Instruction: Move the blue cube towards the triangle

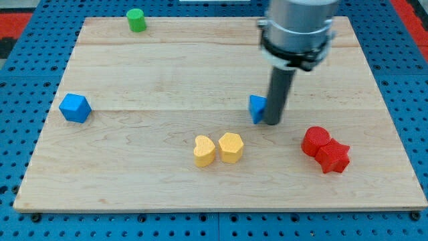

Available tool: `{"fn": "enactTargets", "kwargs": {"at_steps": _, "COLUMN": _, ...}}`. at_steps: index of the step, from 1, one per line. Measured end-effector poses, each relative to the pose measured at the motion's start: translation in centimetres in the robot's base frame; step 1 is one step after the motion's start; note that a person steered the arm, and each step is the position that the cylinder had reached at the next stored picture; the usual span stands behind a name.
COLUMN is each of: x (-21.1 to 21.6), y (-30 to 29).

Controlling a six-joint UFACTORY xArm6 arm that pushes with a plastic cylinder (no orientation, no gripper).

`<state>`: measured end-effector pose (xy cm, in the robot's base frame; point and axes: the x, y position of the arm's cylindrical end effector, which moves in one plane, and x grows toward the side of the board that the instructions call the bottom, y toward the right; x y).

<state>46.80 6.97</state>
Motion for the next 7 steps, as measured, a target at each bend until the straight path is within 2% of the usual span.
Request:
{"fn": "enactTargets", "kwargs": {"at_steps": 1, "x": -3.4, "y": -4.8}}
{"fn": "enactTargets", "kwargs": {"at_steps": 2, "x": -3.7, "y": -5.1}}
{"fn": "enactTargets", "kwargs": {"at_steps": 3, "x": 2.0, "y": -12.7}}
{"fn": "enactTargets", "kwargs": {"at_steps": 4, "x": 4.4, "y": -24.5}}
{"fn": "enactTargets", "kwargs": {"at_steps": 5, "x": 3.2, "y": -32.0}}
{"fn": "enactTargets", "kwargs": {"at_steps": 6, "x": 0.0, "y": -34.8}}
{"fn": "enactTargets", "kwargs": {"at_steps": 7, "x": -4.4, "y": -29.2}}
